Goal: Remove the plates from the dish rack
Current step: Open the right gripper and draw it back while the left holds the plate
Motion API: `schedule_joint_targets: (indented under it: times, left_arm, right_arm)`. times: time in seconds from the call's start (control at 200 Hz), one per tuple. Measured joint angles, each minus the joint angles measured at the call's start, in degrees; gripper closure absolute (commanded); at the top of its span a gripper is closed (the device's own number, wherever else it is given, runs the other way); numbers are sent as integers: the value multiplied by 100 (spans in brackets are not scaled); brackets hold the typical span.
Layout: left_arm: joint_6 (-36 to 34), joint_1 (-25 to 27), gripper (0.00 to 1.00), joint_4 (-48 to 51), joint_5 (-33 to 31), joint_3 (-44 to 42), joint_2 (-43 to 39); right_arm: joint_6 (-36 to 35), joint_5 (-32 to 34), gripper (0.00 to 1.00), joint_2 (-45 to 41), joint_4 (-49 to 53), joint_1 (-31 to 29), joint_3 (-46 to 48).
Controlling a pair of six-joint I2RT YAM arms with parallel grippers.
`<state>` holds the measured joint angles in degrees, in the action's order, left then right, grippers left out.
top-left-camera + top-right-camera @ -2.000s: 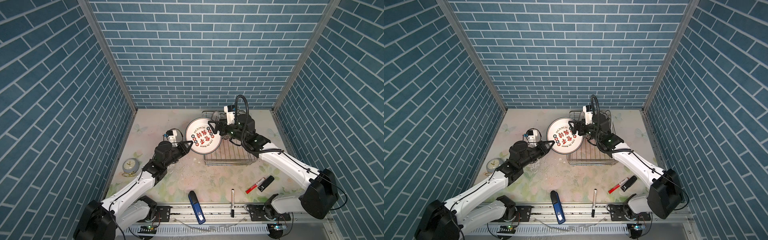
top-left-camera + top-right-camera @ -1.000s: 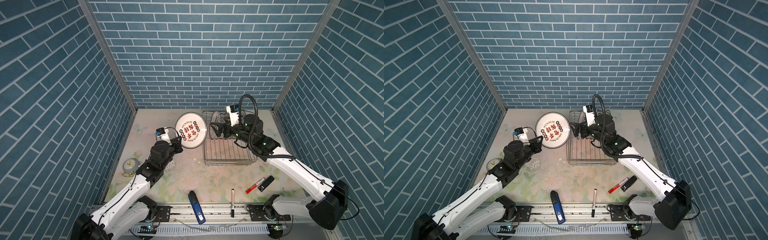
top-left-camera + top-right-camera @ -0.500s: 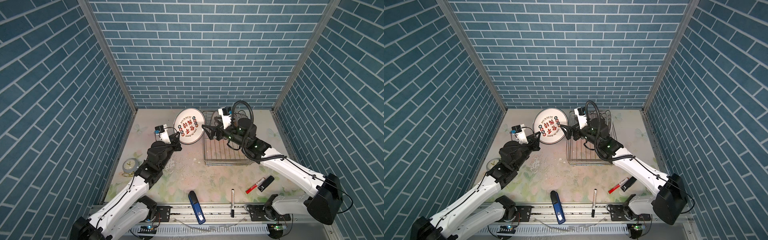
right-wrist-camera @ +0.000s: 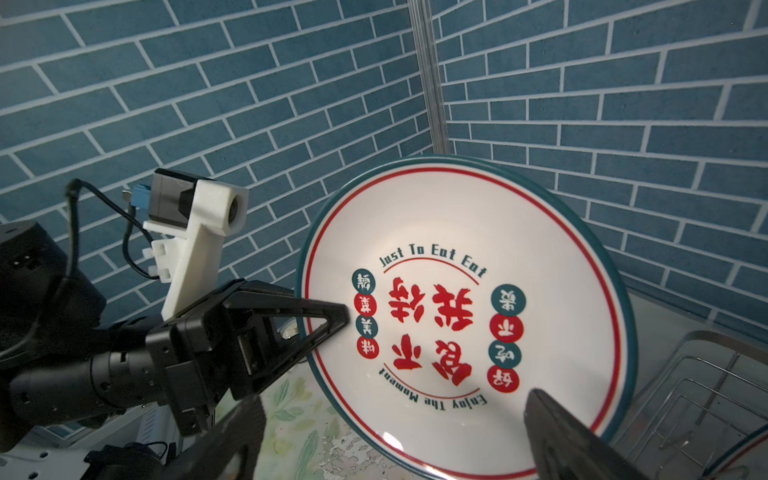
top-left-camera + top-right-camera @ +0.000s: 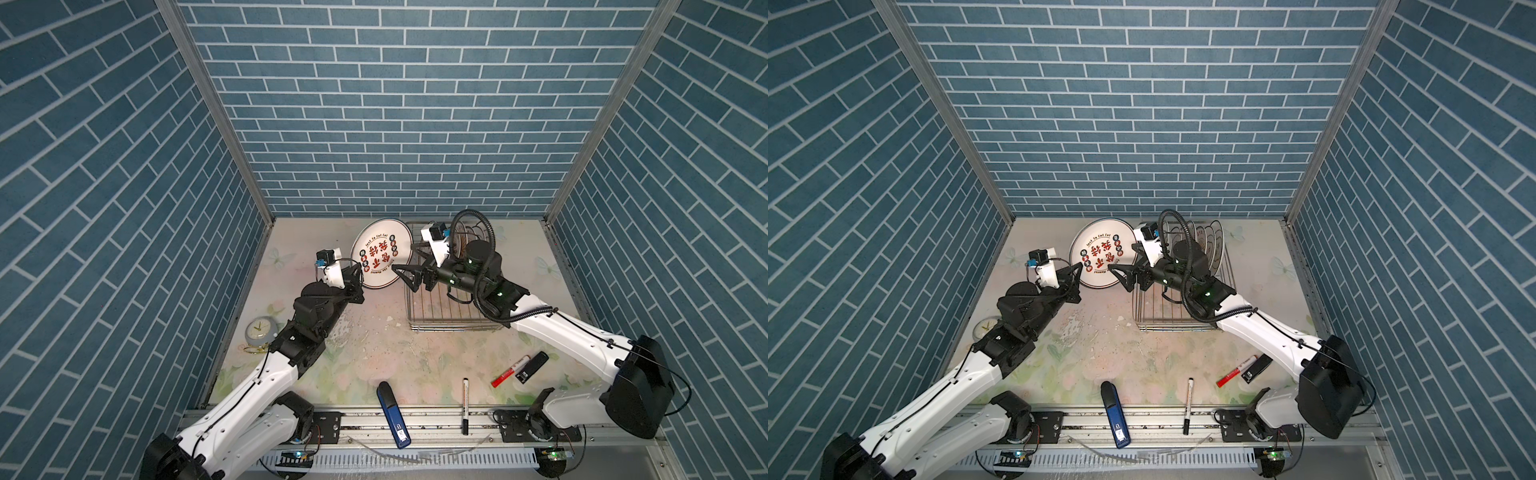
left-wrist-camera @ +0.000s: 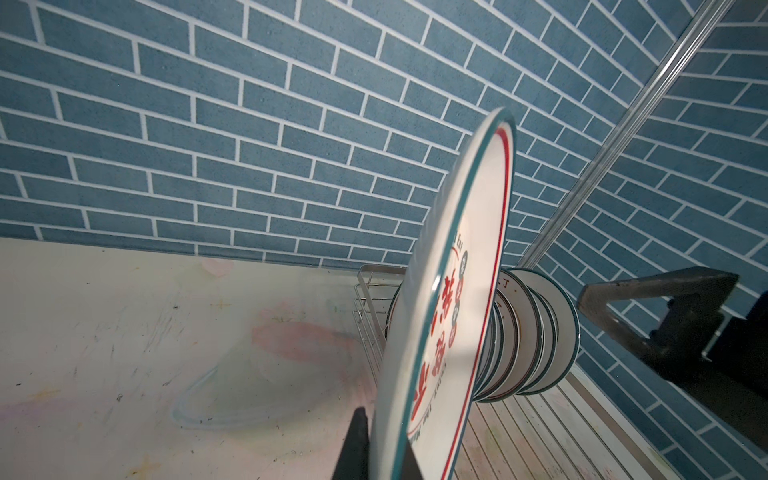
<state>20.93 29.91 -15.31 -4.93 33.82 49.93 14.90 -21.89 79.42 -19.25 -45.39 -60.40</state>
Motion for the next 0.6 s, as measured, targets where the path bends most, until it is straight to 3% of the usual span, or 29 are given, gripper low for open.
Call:
schedule_joint_targets:
  times: [0.435, 0.6]
  left_arm:
    - [-44, 2, 100, 2, -22, 2, 0]
    - [409, -31, 100, 238, -442, 103, 52]
  right_arm:
    - [-42, -74, 4, 175, -271, 0, -2]
    - [-39, 101, 3, 437, -205, 0, -105]
